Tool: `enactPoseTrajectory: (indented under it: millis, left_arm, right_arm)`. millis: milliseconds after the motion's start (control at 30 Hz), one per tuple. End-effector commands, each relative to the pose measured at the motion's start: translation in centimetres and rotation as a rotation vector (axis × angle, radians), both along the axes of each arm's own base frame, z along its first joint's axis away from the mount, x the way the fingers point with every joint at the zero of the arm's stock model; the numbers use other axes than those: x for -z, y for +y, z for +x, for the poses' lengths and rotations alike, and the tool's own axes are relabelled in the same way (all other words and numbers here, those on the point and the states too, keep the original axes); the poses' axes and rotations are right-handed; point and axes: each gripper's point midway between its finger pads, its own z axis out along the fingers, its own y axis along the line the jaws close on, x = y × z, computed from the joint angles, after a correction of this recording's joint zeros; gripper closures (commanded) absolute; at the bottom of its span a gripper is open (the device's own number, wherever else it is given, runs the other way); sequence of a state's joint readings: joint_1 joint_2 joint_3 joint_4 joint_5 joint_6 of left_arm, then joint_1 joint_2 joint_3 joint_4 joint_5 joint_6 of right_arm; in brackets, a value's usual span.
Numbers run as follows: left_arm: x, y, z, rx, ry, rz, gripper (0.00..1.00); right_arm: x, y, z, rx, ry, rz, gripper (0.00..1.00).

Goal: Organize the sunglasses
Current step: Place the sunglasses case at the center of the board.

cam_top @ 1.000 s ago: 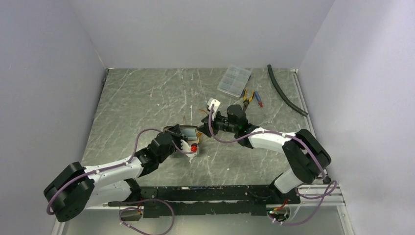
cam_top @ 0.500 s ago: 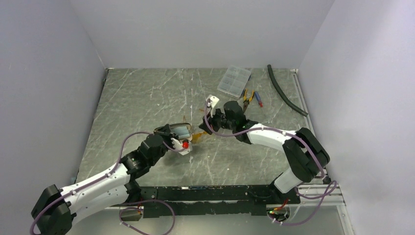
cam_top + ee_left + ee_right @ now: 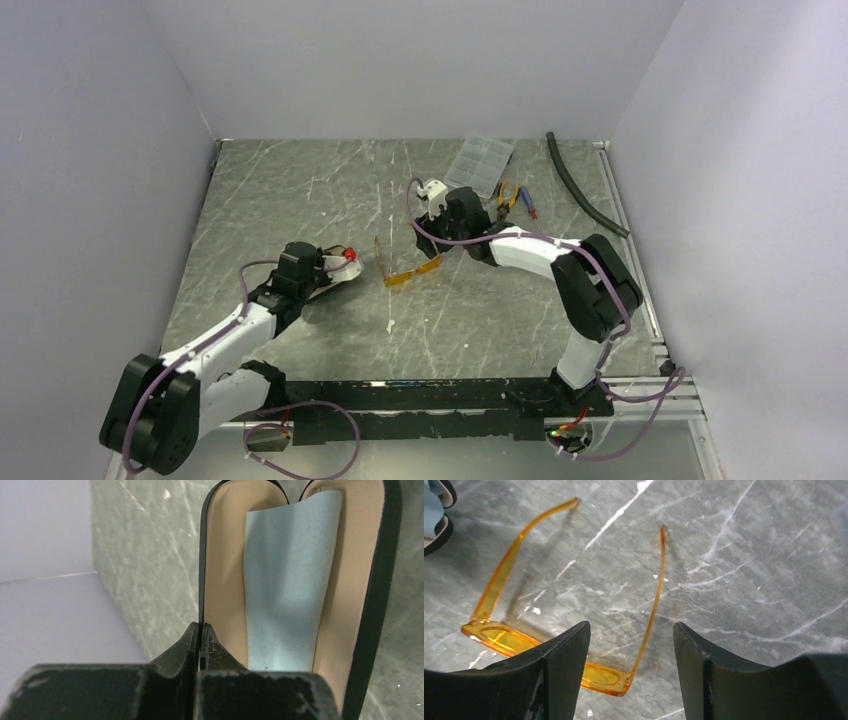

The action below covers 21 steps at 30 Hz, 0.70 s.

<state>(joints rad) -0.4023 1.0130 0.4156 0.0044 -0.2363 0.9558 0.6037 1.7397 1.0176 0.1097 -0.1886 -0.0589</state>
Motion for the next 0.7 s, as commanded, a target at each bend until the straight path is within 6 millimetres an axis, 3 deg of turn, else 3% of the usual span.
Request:
enactPoseTrajectory:
  millis: [0, 167, 300, 467, 667]
  left_arm:
    - [-0.3, -0.8, 1.5, -0.012, 0.002, -0.089, 0.97]
    - [1.1, -1.0, 1.4, -0.005, 0.040, -0.096, 0.97]
    - [1.8, -1.3, 1.3, -0.001, 0.068, -0.102, 0.96]
    - [1.9, -1.5, 1.1, 0.003, 0.094, -0.111, 0.87]
    - [1.7, -1.6, 0.7, 0.004, 0.121, -0.120, 0.78]
  right_arm:
    - [0.3, 0.0, 0.7, 0.015, 0.034, -0.012, 0.36]
    - [0.5, -0.5, 1.0, 0.037, 0.029, -0.030, 0.37]
    - [1.8, -1.0, 1.5, 0.059, 0.058, -0.066, 0.41]
    - [3.3, -0.5, 1.5, 0.039, 0.094, -0.074, 0.57]
    - [3.2, -0.8, 1.5, 0.061, 0.092, -0.074, 0.74]
